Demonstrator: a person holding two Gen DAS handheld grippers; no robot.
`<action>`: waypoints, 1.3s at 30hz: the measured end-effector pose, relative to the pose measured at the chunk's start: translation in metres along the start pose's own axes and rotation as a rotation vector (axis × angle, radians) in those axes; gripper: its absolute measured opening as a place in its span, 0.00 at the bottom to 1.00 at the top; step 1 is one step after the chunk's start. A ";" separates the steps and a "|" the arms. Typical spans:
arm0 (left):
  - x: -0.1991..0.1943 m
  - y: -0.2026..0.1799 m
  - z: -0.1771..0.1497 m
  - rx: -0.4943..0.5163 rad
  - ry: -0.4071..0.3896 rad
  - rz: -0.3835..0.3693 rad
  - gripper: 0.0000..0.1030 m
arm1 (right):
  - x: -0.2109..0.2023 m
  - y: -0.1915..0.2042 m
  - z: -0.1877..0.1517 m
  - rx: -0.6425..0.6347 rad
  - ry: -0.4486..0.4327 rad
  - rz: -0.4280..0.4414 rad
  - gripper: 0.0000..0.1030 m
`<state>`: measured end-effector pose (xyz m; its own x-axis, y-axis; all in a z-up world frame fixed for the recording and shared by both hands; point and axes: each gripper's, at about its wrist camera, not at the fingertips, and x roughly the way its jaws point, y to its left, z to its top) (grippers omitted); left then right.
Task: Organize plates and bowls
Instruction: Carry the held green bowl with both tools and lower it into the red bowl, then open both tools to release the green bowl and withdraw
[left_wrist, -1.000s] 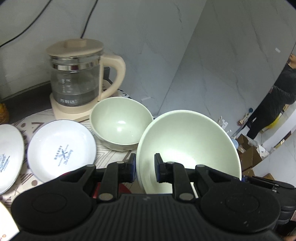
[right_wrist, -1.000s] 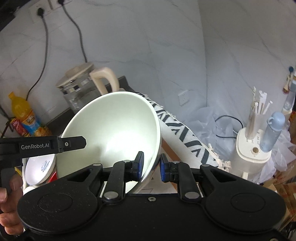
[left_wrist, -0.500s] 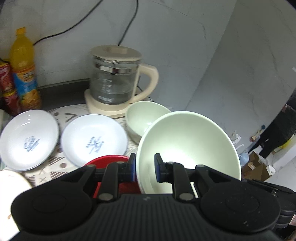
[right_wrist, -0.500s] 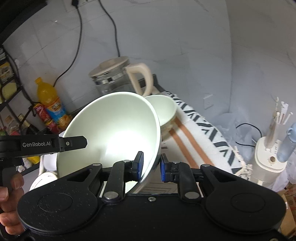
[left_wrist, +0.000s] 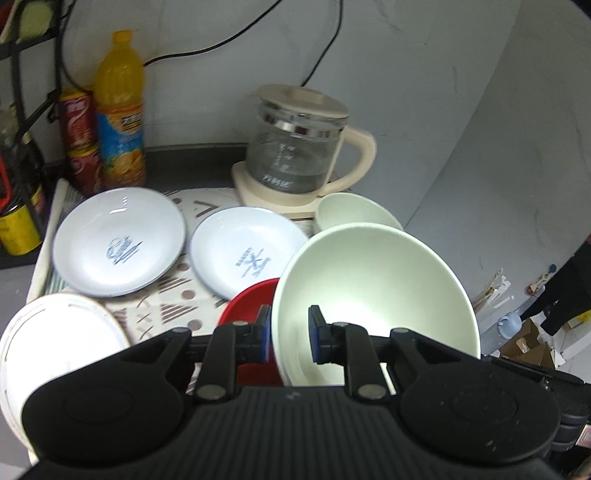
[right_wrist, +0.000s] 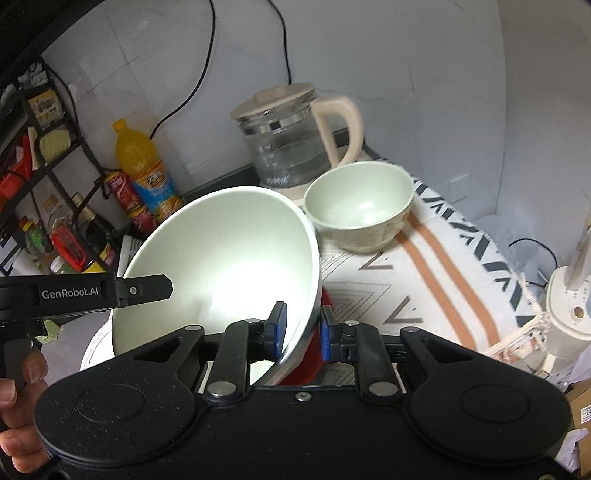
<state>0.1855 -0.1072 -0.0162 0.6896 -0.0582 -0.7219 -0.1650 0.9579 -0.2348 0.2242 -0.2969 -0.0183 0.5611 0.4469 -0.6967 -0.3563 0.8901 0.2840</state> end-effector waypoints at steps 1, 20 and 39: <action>0.000 0.003 -0.001 -0.006 0.002 0.004 0.18 | 0.001 0.002 -0.001 -0.007 0.004 0.001 0.18; 0.047 0.027 -0.011 -0.042 0.129 0.017 0.21 | 0.049 0.014 -0.008 -0.056 0.146 -0.047 0.23; 0.052 0.016 0.007 -0.038 0.106 0.098 0.69 | 0.058 0.013 0.001 -0.096 0.151 0.004 0.54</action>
<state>0.2238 -0.0928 -0.0530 0.5906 0.0035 -0.8070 -0.2558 0.9492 -0.1831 0.2528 -0.2589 -0.0539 0.4431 0.4255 -0.7890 -0.4319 0.8726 0.2280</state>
